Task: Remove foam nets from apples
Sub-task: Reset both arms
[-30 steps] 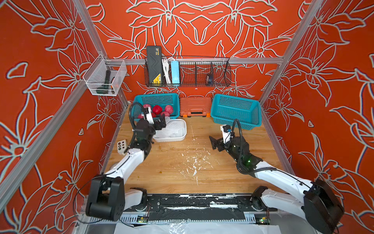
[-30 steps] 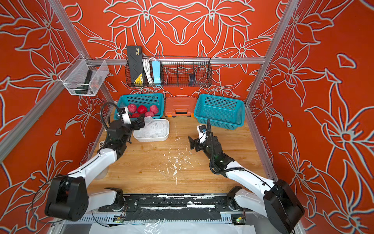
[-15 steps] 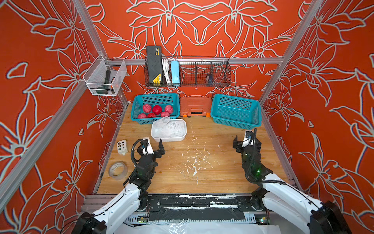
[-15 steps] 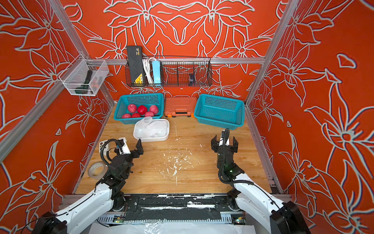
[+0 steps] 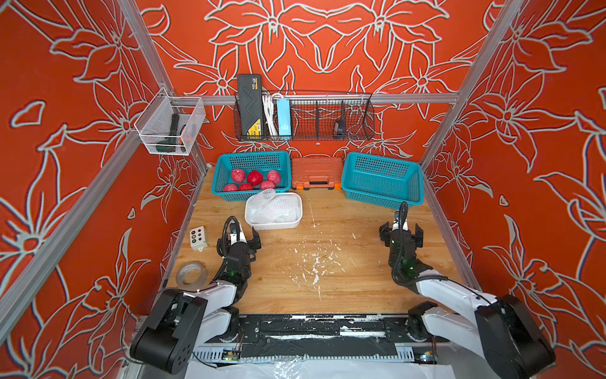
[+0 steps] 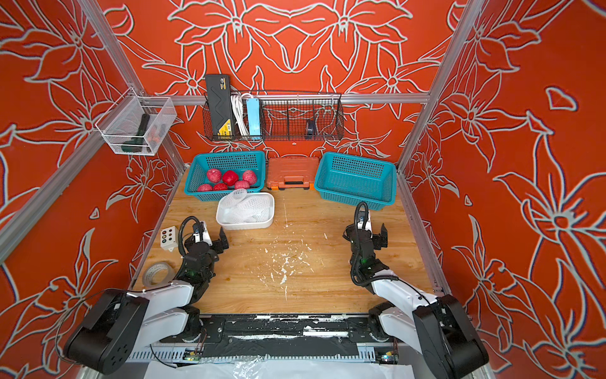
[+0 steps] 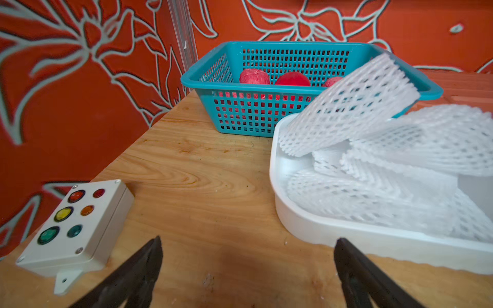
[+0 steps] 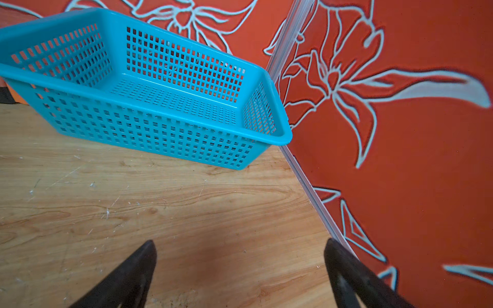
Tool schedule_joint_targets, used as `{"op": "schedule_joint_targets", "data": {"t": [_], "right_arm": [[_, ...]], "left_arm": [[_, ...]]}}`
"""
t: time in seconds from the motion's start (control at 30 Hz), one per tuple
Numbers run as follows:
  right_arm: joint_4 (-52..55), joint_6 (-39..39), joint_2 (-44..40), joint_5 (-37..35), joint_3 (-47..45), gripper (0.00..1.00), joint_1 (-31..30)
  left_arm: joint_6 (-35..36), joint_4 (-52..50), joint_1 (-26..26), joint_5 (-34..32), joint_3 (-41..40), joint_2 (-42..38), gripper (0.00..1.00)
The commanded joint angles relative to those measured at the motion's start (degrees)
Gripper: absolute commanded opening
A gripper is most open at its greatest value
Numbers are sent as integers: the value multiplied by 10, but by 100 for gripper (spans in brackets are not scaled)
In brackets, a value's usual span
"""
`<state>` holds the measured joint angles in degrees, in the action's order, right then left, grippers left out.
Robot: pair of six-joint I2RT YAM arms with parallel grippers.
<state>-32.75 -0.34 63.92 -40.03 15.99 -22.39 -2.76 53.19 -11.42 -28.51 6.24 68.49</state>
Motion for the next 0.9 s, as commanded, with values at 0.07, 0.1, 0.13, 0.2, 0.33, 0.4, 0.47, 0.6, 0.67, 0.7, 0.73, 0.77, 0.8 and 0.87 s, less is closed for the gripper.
{"op": "schedule_joint_targets", "data": {"t": [0.07,0.1,0.13,0.2,0.33,0.4,0.47,0.6,0.67,0.7,0.73,0.77,0.8,0.87], "right_arm": [[-49,20,32,-4,-1,98,27],[-54,23,35,-3,-4,98,30],[-54,23,34,0,-4,98,33],[-53,21,33,8,-4,98,36],[-50,14,34,30,-3,98,36],[-51,12,26,46,-8,98,36],[-55,12,24,45,-11,98,36],[-69,9,11,7,-25,98,36],[-63,5,8,-1,-25,98,38],[-64,2,11,4,-25,98,39],[-69,-2,16,8,-22,98,40],[-76,-8,26,9,-19,98,40],[-88,-13,38,6,-15,98,42],[-116,-27,67,0,-7,98,46]], "left_arm": [[14,77,26,39,22,46,97],[17,107,26,42,11,55,97],[18,129,28,46,3,64,97],[14,162,36,56,-7,83,97],[29,197,40,108,-22,102,97],[48,299,33,121,-56,133,97],[40,248,33,118,-47,111,97],[47,243,31,123,-40,115,96],[47,220,32,118,-17,128,96],[44,211,35,125,-15,126,97],[41,195,36,128,-13,119,97],[43,208,37,127,-15,124,97],[43,212,37,127,-15,127,97],[40,198,40,132,-13,121,97]]}}
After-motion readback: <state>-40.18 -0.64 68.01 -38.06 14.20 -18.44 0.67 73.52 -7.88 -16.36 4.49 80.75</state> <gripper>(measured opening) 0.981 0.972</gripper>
